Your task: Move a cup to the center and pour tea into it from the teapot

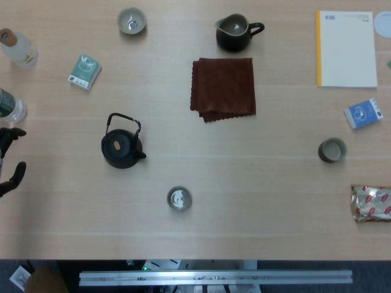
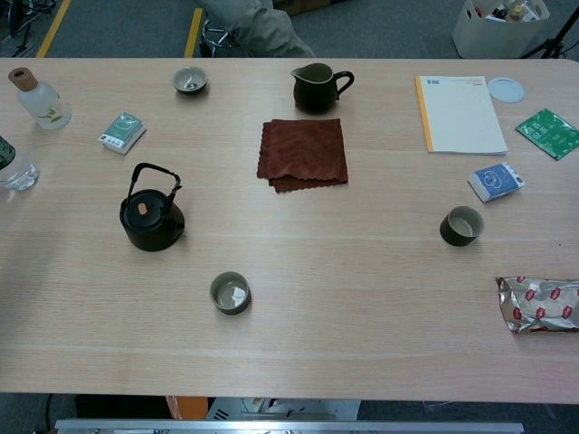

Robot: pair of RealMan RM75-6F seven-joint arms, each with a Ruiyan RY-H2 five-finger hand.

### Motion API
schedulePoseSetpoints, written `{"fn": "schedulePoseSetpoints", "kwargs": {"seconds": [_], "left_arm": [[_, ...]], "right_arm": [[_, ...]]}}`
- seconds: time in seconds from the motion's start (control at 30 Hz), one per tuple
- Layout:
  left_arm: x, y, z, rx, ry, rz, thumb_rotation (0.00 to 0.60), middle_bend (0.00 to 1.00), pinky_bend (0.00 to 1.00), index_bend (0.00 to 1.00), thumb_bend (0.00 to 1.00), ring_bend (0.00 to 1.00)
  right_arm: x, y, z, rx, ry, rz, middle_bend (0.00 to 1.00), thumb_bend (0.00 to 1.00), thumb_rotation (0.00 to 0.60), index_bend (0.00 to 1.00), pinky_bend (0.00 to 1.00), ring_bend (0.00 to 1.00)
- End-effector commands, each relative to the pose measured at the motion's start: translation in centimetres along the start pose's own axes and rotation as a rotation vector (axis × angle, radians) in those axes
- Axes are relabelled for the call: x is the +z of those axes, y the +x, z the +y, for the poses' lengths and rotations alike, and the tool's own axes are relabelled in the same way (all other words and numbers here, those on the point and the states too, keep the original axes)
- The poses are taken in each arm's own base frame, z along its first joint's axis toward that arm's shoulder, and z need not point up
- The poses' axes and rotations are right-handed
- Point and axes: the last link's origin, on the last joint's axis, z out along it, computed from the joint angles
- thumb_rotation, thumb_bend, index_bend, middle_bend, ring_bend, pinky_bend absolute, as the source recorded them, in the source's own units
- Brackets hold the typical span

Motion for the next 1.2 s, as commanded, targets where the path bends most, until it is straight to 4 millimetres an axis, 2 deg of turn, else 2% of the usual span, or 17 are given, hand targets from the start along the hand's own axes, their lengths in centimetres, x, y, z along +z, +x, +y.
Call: {"fn": "schedulePoseSetpoints", "kwargs": {"seconds": [0.03, 0.27, 0.57, 0.67, 0.83, 1.03, 1.2], "left_arm": [[0.0, 0.0, 0.0, 0.004, 0.004, -0.001, 0.6, 0.37, 0.28, 0.3, 0.32, 0.3], [0.3, 0.7, 0.0, 0.006, -0.003, 0.024, 0.6, 0.37, 0.28, 0.3, 0.32, 0.3], [1.4, 0.8, 1.0, -0.003, -0.062, 0.018, 0.6, 0.36, 0.28, 0.29, 0.32, 0.3], [1.9, 0.6, 1.3, -0.009, -0.092, 0.001, 0.6, 0.32, 0.28, 0.26, 0.32, 0.29], [3.2, 0.6, 2.3, -0.025, -0.16, -0.024, 0.6, 0.29, 0.27, 0.2, 0.32, 0.22], [5.4, 0.4, 4.1, -0.041, -0.254, -0.081, 0.6, 0.27, 0.27, 0.2, 0.32, 0.22], [7.7, -0.4, 5.4, -0.042, -0.3, -0.118, 0.6, 0.27, 0.27, 0.2, 0.32, 0.22]], "right_arm": [[0.1, 0.0, 0.0, 0.001, 0.0, 0.0, 0.4, 0.1, 0.6, 0.34, 0.3, 0.28], [0.3, 0.1, 0.0, 0.004, 0.009, 0.009, 0.4, 0.1, 0.6, 0.34, 0.3, 0.28], [1.8, 1.4, -0.1, 0.019, 0.021, 0.031, 0.4, 0.1, 0.6, 0.34, 0.3, 0.28], [2.5, 1.6, -0.5, 0.006, 0.031, 0.03, 0.4, 0.1, 0.6, 0.34, 0.3, 0.28], [3.3, 1.7, -1.3, 0.0, 0.057, 0.026, 0.4, 0.1, 0.6, 0.34, 0.3, 0.28], [3.7, 1.6, -2.2, 0.005, 0.08, 0.024, 0.4, 0.1, 0.6, 0.34, 0.3, 0.28], [3.2, 1.7, -3.5, 0.021, 0.118, 0.014, 0.4, 0.1, 0.6, 0.34, 0.3, 0.28]]}}
